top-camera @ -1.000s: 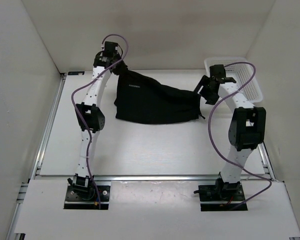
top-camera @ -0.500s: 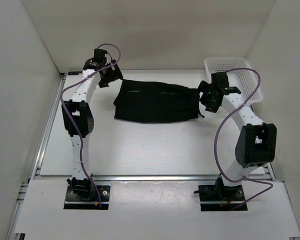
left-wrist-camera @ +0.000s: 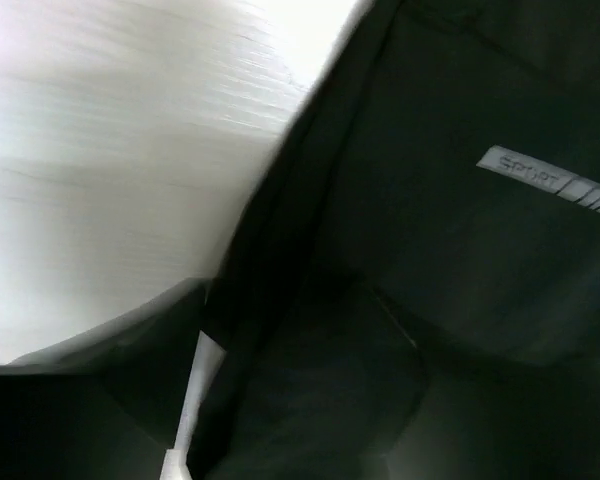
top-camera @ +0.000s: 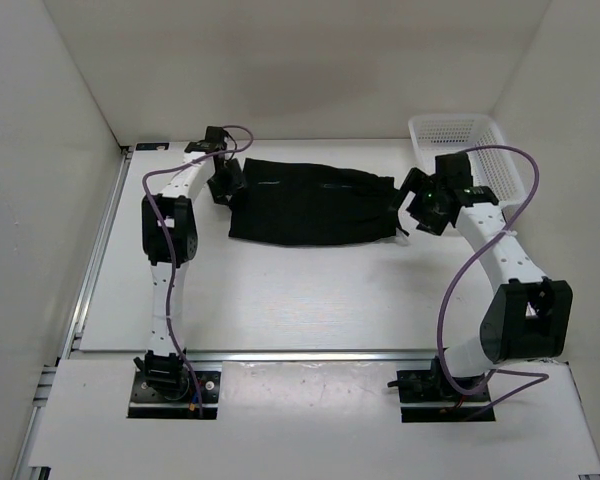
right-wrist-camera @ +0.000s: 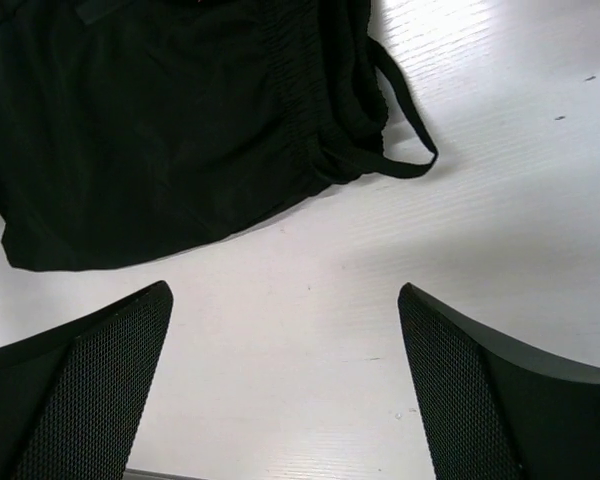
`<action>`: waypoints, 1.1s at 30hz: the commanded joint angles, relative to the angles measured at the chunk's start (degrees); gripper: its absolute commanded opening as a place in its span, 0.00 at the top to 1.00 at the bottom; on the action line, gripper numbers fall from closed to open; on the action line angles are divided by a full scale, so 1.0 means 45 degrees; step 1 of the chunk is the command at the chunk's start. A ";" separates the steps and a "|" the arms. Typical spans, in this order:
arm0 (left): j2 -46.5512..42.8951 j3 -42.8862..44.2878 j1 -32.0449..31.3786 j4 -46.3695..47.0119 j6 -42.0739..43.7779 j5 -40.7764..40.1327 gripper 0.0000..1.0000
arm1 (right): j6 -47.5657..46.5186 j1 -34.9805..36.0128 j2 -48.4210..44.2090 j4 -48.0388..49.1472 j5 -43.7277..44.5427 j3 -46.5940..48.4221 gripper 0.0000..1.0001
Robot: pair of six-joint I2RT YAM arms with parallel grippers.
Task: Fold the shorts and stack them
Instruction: Fold the shorts
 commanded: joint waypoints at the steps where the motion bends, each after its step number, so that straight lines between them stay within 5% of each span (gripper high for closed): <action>1: -0.0247 -0.0508 -0.0075 -0.0235 -0.0491 0.0836 0.51 | -0.0197 -0.0427 -0.0527 -0.0301 -0.0263 -0.0466 0.02; 3: -0.0247 -0.0899 -0.0075 -0.0236 -0.0667 0.0974 0.90 | -0.0197 -0.0622 -0.0373 -0.0301 -0.0866 -0.0641 0.01; 15: -0.4327 -0.5531 -0.0075 0.0018 -0.1080 0.0075 0.90 | 0.1053 -0.0937 0.3822 0.1885 -0.2726 0.0137 0.01; 24: -0.4993 -0.5941 0.0490 0.0018 -0.0553 0.0993 0.90 | 0.1871 0.1150 0.6304 0.2179 0.0279 0.2091 0.12; 27: -0.5306 -0.5941 0.0491 -0.0117 -0.0318 0.1189 0.90 | 0.2185 0.1444 0.6697 0.2297 0.1176 0.2559 0.42; 28: -0.5422 -0.5805 0.0491 -0.0254 -0.0317 0.1189 0.90 | 0.2186 0.1581 0.6814 0.2297 0.1316 0.2696 0.66; 29: -0.5423 -0.5804 0.0607 -0.0255 -0.0201 0.1189 0.90 | 0.2186 0.1583 0.6816 0.2297 0.1317 0.2813 0.77; 33: -0.5695 -0.5298 0.0608 -0.0744 -0.0063 0.1189 0.90 | 0.2303 0.1719 0.6290 0.2023 0.1960 0.2990 1.00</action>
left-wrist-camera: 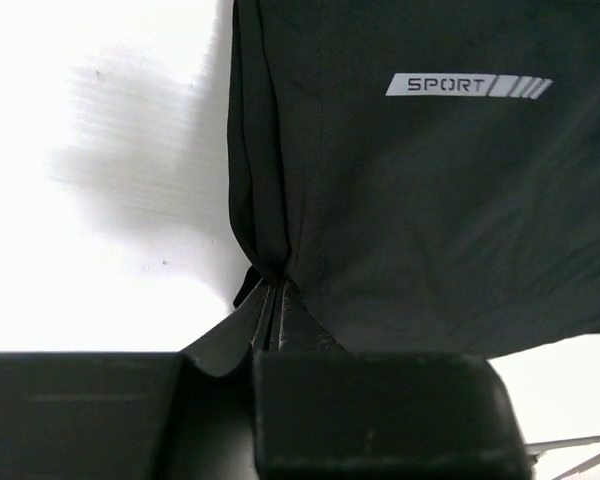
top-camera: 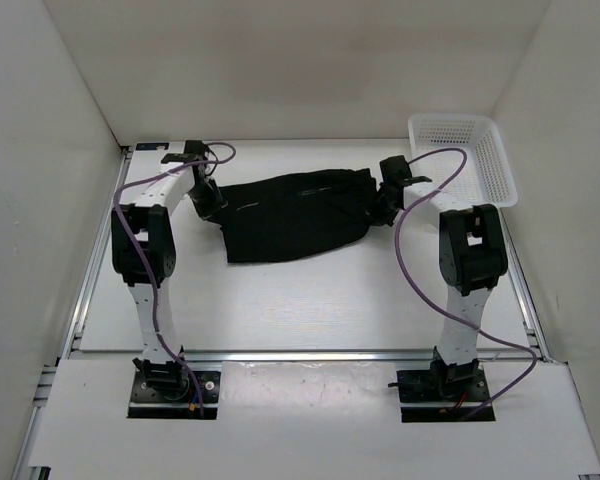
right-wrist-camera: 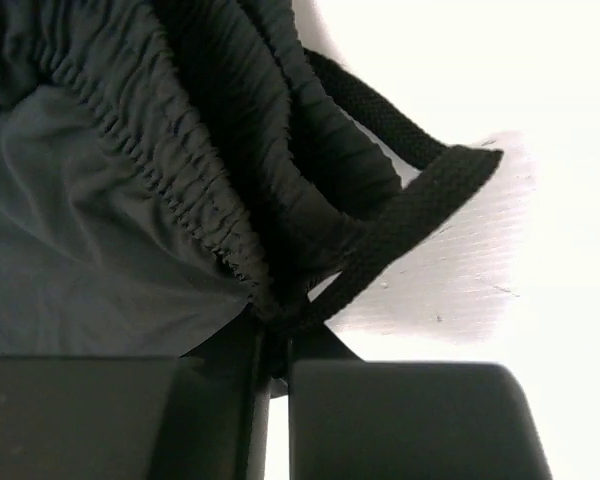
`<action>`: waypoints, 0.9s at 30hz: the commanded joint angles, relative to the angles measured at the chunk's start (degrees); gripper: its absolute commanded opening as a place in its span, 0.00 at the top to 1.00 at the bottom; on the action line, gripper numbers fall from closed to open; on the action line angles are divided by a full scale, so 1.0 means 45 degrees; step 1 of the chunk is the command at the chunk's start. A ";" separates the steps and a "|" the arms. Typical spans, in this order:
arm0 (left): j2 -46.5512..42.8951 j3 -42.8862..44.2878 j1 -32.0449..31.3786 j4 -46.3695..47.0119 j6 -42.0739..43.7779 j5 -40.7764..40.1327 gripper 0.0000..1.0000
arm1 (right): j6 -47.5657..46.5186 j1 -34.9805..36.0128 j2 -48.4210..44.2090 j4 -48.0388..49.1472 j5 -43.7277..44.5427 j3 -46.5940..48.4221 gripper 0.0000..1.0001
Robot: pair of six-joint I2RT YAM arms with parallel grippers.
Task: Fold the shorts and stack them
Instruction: Fold the shorts
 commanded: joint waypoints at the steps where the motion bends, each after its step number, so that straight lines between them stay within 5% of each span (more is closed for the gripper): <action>1: -0.1315 0.0523 0.0127 -0.0515 0.0321 0.0305 0.90 | 0.0190 -0.0029 -0.0870 -0.0201 0.1034 0.0591 1.00; 7: -0.2505 -0.0997 0.0244 -0.0751 0.0457 -0.0203 0.90 | -0.0064 0.0088 -0.2628 -0.0435 0.1151 -0.1241 1.00; 14: -0.5122 -0.6205 0.0245 -0.0363 -0.0380 0.0107 0.90 | 0.0304 0.0944 -0.6923 -0.1060 0.1268 -0.5887 1.00; 16: -0.5476 -0.7052 0.0245 -0.0088 -0.0537 0.0829 0.86 | 0.0716 0.1336 -0.8170 -0.1178 0.1268 -0.7601 0.81; 18: -0.5476 -0.7718 -0.0027 0.0031 -0.0674 0.1221 0.72 | 0.1242 0.1670 -0.8915 -0.1179 0.1094 -0.8526 0.39; 19: -0.5476 -0.7720 -0.0028 0.0031 -0.0675 0.1223 0.66 | 0.1245 0.1670 -0.9094 -0.1353 0.1092 -0.9033 0.28; 22: -0.5805 -0.7837 -0.0145 -0.0318 -0.0849 0.0623 0.62 | 0.1208 0.1670 -0.9972 -0.1978 0.1208 -0.9039 0.17; 27: -0.6648 -0.6222 -0.0145 -0.0907 -0.1086 -0.1391 0.62 | 0.0058 0.1670 -1.1184 -0.3130 0.2711 -0.8063 0.17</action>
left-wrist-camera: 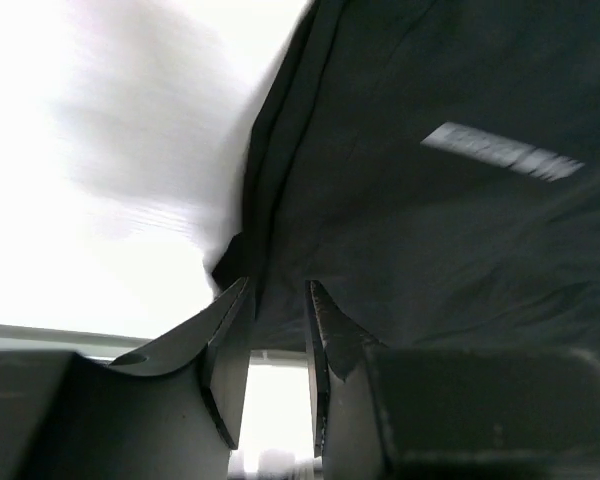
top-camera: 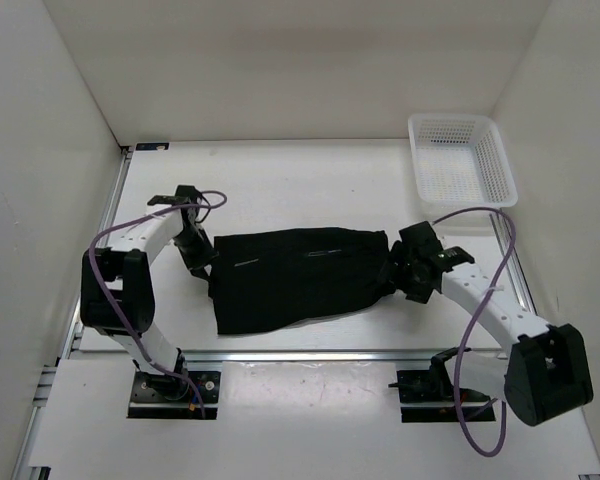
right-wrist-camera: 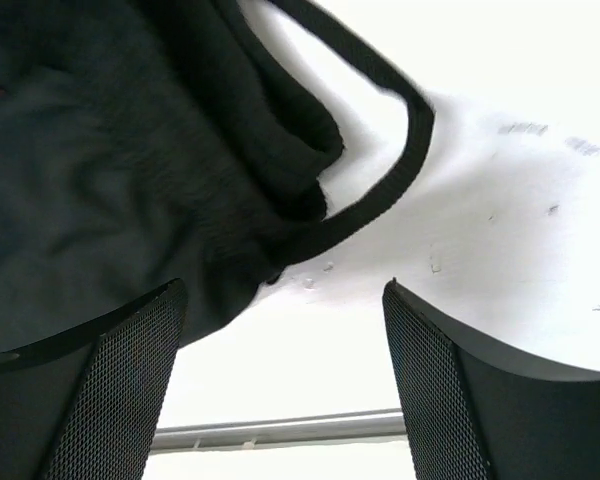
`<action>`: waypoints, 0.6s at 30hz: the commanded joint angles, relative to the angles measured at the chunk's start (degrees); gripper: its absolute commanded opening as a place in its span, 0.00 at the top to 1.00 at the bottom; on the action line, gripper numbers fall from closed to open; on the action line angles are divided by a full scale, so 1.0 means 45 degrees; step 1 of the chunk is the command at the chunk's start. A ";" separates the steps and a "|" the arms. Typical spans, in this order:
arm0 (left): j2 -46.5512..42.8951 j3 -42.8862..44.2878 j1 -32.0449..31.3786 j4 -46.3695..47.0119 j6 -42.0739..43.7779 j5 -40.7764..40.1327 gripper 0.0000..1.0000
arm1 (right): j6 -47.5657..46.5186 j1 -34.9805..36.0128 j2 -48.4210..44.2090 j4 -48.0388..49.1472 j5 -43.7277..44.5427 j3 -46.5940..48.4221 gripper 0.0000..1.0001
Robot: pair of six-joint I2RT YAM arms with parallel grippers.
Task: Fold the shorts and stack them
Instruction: Fold the shorts
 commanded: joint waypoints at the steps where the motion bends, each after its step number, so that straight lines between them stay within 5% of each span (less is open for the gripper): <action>1: -0.0782 0.1617 -0.0019 -0.0042 -0.0216 -0.1834 0.62 | -0.0878 -0.0001 -0.0626 -0.0504 0.1256 0.1301 0.17; 8: 0.2145 0.4528 -0.0019 -0.0160 -0.0216 -0.2406 0.62 | -0.2694 -0.0255 0.1496 -0.0174 0.1415 0.3857 0.24; 12: 0.3476 0.5623 -0.0019 -0.0160 -0.0060 -0.1958 0.40 | -0.3593 -0.0391 0.3491 0.0081 0.0847 0.5462 0.24; 18: 0.4962 0.6522 -0.0136 0.0093 0.0525 -0.1216 0.44 | -0.4336 -0.0507 0.6090 0.0315 0.0496 0.7337 0.25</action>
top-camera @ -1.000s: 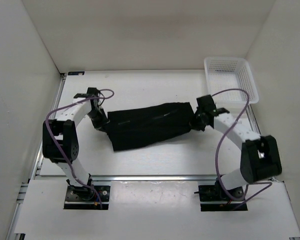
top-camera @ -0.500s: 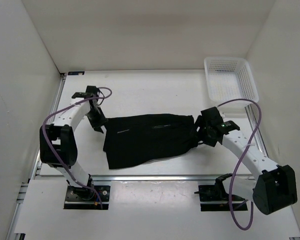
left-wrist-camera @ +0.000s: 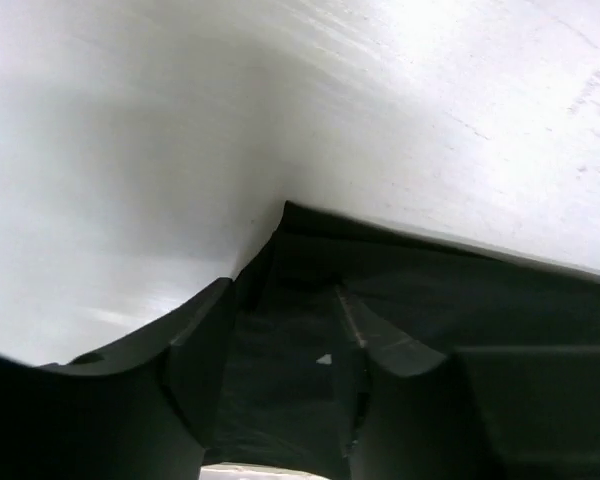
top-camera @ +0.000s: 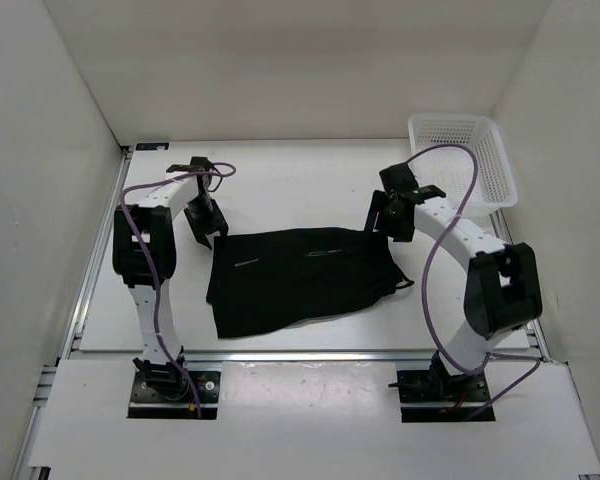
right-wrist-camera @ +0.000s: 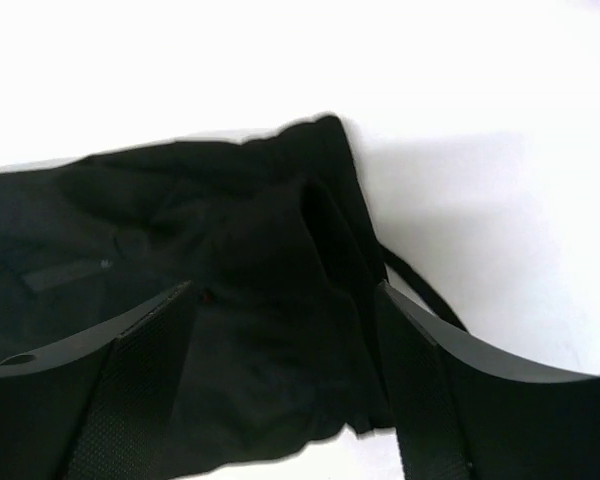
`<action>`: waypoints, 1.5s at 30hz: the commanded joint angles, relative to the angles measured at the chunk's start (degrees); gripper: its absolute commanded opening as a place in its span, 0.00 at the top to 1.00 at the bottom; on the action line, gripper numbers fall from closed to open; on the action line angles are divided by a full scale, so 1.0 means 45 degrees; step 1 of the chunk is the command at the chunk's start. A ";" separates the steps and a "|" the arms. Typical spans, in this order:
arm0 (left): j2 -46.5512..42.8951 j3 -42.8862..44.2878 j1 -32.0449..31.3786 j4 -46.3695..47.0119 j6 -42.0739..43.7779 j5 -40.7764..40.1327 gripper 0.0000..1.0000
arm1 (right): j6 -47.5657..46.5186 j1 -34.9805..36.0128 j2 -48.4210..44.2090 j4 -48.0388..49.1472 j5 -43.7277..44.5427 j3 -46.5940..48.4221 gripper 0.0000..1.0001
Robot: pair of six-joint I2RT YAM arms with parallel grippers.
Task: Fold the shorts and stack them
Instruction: Fold the shorts
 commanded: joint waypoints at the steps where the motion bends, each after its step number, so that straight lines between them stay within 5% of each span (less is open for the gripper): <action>1: -0.0103 0.0631 -0.0088 0.0070 0.0409 0.0515 0.48 | -0.0806 -0.0130 0.0914 0.0180 -0.0422 0.0986 0.27; 3: 0.0073 0.0748 -0.0088 0.0070 0.0409 0.0652 0.60 | -0.0806 -0.0130 0.1501 0.0180 -0.0715 0.1142 0.35; 5: 0.0073 0.0748 -0.0088 0.0070 0.0409 0.0652 0.87 | -0.0806 -0.0130 0.1619 0.0316 -0.0717 0.1144 0.46; 6: 0.0073 0.0748 -0.0088 0.0070 0.0409 0.0652 0.90 | -0.0613 -0.0130 0.1620 0.0317 -0.0581 0.1144 0.67; 9: -0.0491 0.0613 -0.0205 -0.0047 0.0409 0.0536 0.90 | -0.0493 -0.0130 0.0976 0.0317 -0.0289 0.0852 1.00; 21: -0.4418 0.0571 -0.0713 -0.1276 0.0292 0.0201 0.90 | -0.0493 -0.0363 -0.1504 0.0044 0.0514 0.0167 1.00; 30: -0.1864 0.4007 -0.0967 -0.1922 0.0175 0.0456 0.90 | -0.0609 -0.0989 -0.1253 0.0179 0.0223 0.0304 1.00; 31: -0.1223 0.4610 -0.0967 -0.1922 0.0175 0.0302 0.90 | -0.0611 -0.0989 -0.1252 0.0180 -0.0088 0.0420 0.97; 35: 0.0864 0.6622 -0.0967 -0.2502 0.0058 -0.0050 0.90 | -0.0864 -0.0873 -0.0103 0.0298 -0.1515 0.0656 0.54; 37: 0.1418 0.7463 -0.0967 -0.2917 0.0058 -0.0168 0.90 | -0.1175 -0.0872 0.0328 0.0434 -0.1906 0.0792 0.44; 45: 0.0815 0.6237 -0.0967 -0.2176 0.0058 -0.0032 0.90 | -0.1118 -0.0364 0.1579 0.0434 -0.2631 0.0910 0.37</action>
